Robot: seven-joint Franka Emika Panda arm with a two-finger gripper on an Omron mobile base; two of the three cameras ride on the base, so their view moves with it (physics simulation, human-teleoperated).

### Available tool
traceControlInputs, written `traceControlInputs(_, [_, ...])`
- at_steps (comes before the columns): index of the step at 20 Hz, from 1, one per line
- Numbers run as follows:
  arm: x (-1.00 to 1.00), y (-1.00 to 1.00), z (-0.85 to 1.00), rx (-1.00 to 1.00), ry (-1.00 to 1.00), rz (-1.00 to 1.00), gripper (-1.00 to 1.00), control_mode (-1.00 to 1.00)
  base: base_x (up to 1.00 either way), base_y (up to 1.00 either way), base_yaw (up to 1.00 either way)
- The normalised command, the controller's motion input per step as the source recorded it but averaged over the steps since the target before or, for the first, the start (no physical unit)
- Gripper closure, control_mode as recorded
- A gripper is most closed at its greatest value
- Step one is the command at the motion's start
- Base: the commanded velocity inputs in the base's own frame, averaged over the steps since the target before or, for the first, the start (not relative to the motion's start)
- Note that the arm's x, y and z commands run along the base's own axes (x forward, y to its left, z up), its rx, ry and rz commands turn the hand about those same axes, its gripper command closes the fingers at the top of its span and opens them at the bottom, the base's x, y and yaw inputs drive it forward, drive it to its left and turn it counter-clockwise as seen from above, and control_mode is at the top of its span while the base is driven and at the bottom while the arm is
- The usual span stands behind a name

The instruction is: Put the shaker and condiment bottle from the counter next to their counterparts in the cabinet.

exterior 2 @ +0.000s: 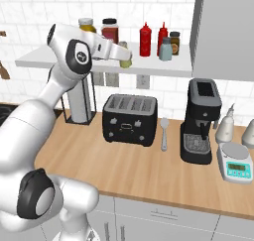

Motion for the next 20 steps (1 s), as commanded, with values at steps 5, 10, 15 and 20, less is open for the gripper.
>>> traceControlInputs(5, [0.17, -0.16, -0.2, 0.0, 0.0, 0.02, 1.0, -1.0, 0.0, 0.0, 0.0])
traceControlInputs(10, [0.45, -0.08, -0.03, 0.0, -0.01, 0.05, 1.0, -1.0, 0.0, 0.0, 0.0])
traceControlInputs(15, [0.42, -0.07, 0.0, 0.01, -0.01, 0.06, 1.0, -1.0, 0.0, 0.0, 0.0])
traceControlInputs(20, [0.28, -0.24, 0.0, 0.01, 0.0, 0.04, 1.0, -1.0, 0.0, 0.0, 0.0])
